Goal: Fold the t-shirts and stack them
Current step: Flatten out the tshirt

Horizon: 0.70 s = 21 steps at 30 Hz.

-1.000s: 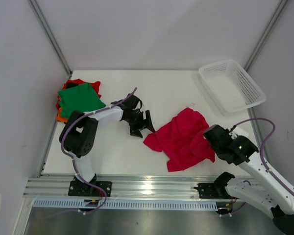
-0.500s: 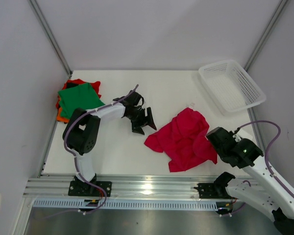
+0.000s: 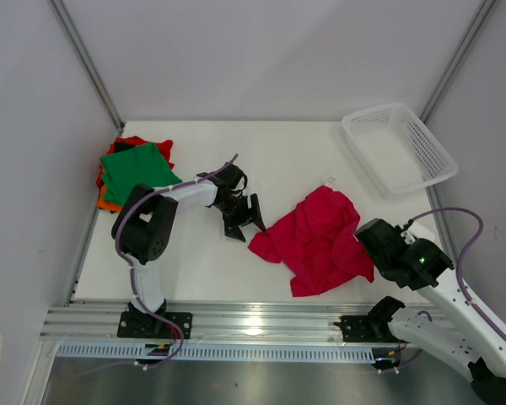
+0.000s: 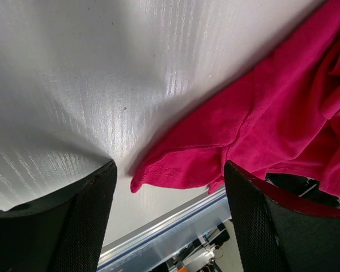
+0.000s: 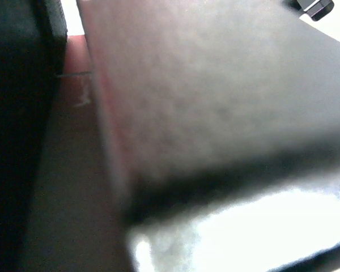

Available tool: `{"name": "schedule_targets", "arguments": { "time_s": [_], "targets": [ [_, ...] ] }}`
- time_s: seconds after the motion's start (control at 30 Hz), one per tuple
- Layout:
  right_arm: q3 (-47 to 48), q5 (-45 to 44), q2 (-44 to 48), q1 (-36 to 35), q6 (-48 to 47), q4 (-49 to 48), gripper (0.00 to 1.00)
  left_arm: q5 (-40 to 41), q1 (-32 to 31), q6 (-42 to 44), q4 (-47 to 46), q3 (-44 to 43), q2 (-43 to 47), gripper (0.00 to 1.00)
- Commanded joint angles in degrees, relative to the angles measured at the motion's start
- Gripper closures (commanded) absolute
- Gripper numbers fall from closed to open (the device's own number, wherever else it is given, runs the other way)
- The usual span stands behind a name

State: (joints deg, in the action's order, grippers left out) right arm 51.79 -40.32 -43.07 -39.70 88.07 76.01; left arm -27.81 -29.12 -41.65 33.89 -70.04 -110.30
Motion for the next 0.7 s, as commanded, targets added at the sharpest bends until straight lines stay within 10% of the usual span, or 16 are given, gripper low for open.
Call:
{"name": "schedule_targets", "arguments": {
  "time_s": [0.0,0.67],
  "targets": [
    [1.38,-2.4,-0.09,-0.37,0.87,-0.51,1.0,-1.02,-0.41,-0.72,0.39,0.26,0.26,0.22],
    [1.12,-1.26,0.27,-0.29,2.89,-0.86,1.0,-4.26,-0.41,-0.63,0.48,-0.27,-3.42,0.22]
  ]
}}
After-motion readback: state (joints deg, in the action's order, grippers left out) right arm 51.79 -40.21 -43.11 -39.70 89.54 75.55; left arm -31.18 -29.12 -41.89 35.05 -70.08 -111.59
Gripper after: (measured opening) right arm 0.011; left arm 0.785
